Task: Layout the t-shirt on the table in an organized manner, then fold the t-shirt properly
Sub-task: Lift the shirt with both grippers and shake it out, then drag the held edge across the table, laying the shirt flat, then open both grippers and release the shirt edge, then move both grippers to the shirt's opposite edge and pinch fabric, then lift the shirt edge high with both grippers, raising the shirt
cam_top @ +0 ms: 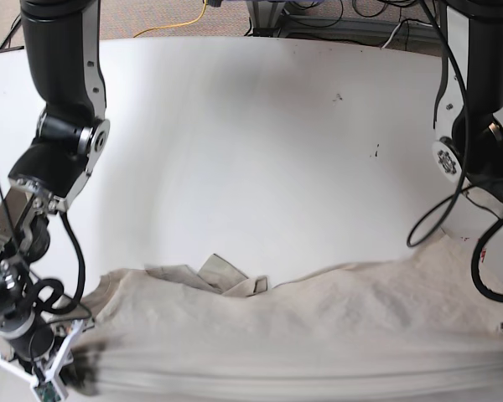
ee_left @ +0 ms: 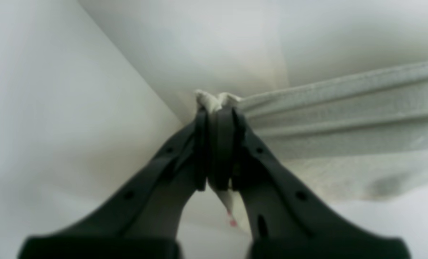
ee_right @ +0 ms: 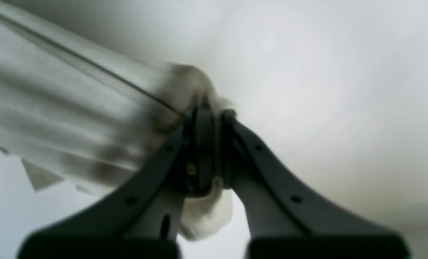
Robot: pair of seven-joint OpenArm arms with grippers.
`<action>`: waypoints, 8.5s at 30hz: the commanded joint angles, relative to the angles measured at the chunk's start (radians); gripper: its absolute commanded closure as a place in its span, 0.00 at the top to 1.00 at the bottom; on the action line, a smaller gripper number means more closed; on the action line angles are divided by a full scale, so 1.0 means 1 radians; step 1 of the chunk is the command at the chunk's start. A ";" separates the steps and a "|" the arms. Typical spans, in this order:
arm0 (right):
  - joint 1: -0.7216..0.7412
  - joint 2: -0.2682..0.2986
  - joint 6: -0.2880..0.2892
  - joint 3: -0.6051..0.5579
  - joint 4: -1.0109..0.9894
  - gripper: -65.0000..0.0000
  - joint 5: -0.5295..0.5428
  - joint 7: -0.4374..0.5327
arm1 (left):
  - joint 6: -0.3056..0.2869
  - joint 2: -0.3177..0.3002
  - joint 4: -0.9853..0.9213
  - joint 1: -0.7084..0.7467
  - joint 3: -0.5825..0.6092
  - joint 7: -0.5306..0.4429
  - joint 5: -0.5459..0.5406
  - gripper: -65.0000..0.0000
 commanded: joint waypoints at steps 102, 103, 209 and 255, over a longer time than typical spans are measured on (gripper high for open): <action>-1.010 -0.369 -0.009 0.338 0.296 0.50 -0.050 -0.002 | 0.004 -0.161 0.120 1.045 -0.276 0.004 -0.286 0.60; -1.004 -0.369 -0.009 0.337 0.296 0.50 -0.050 -0.002 | 0.005 -0.157 0.119 1.040 -0.276 0.000 -0.286 0.60; -0.113 -0.129 -0.009 0.085 -1.213 0.03 -0.053 0.791 | 0.283 -0.015 -0.888 0.327 -0.202 -0.672 0.168 0.61; -0.176 -0.132 -0.009 0.087 -1.093 0.03 -0.050 0.750 | 0.367 -0.073 -1.252 0.288 -0.066 -0.877 0.162 0.02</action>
